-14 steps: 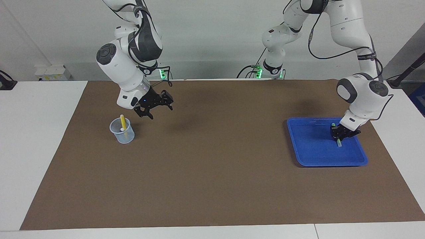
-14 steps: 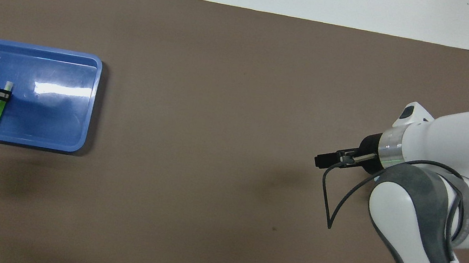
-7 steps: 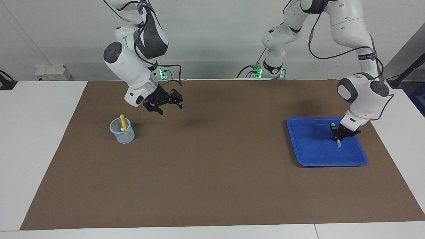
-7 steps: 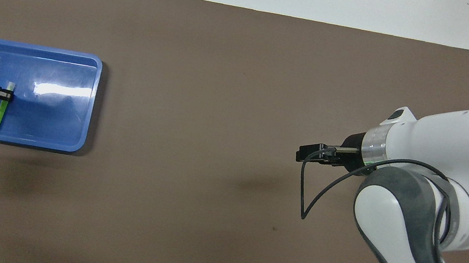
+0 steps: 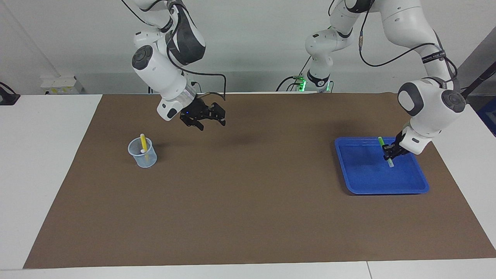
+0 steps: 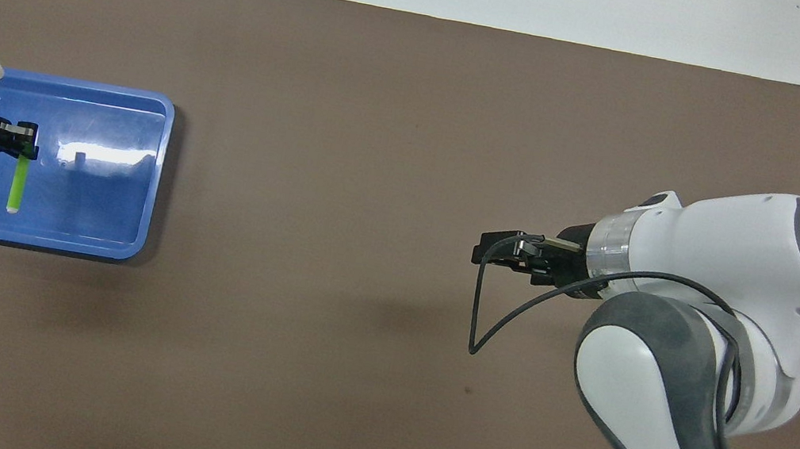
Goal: Transfer and insert pens with both arms
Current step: 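Grasp the green pen with the left gripper while the right gripper returns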
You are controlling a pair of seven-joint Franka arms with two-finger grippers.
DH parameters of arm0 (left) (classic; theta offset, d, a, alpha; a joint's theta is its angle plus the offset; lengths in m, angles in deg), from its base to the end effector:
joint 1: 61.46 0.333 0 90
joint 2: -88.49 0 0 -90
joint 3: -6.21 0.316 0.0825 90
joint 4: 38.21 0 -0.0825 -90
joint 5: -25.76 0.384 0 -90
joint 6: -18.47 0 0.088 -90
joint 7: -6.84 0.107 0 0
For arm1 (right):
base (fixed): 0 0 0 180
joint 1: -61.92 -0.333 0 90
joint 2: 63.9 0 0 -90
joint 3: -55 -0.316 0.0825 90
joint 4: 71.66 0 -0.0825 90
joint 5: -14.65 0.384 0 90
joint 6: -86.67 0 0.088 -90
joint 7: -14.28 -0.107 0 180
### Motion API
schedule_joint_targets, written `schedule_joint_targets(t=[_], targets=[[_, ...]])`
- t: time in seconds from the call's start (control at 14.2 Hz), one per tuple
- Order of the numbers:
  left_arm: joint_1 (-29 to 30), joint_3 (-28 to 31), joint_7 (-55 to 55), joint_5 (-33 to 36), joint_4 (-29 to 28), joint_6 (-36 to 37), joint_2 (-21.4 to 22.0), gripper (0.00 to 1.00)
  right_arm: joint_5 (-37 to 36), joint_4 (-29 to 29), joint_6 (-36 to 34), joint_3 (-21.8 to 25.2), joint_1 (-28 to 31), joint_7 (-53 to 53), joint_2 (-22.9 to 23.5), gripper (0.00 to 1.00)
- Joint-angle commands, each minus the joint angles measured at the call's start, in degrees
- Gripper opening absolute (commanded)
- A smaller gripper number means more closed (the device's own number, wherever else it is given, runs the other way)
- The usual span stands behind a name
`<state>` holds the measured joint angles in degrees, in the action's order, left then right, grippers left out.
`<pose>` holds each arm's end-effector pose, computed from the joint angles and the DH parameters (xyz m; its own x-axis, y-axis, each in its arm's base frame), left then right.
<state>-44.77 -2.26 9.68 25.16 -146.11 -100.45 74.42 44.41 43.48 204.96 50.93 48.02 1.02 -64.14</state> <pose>0.6016 0.0906 0.3762 0.9937 0.1012 -0.0485 0.1035 -0.9935 0.0472 0.5259 0.1980 0.4672 0.9864 -0.1302 -0.1008 -0.1615 -0.8841 -0.4385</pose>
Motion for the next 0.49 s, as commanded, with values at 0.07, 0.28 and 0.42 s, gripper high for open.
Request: schedule_joint_targets(t=[0.07,0.28,0.42], targets=[[-1.92,0.38,-14.49,-7.82,-0.47,4.21,4.21,0.00,3.28,0.34,3.16,-0.06,-2.27,-7.37,-0.63,1.00],[-4.55,0.38,-26.62,-12.74,-0.82,5.00,5.88,0.00,4.95,0.52,5.19,-0.06,-4.03,-11.60,-0.63,1.00],[-6.14,0.29,-34.62,-16.78,-1.17,5.27,7.55,0.00,5.13,0.52,5.89,-0.06,-4.90,-12.75,-0.63,1.00]])
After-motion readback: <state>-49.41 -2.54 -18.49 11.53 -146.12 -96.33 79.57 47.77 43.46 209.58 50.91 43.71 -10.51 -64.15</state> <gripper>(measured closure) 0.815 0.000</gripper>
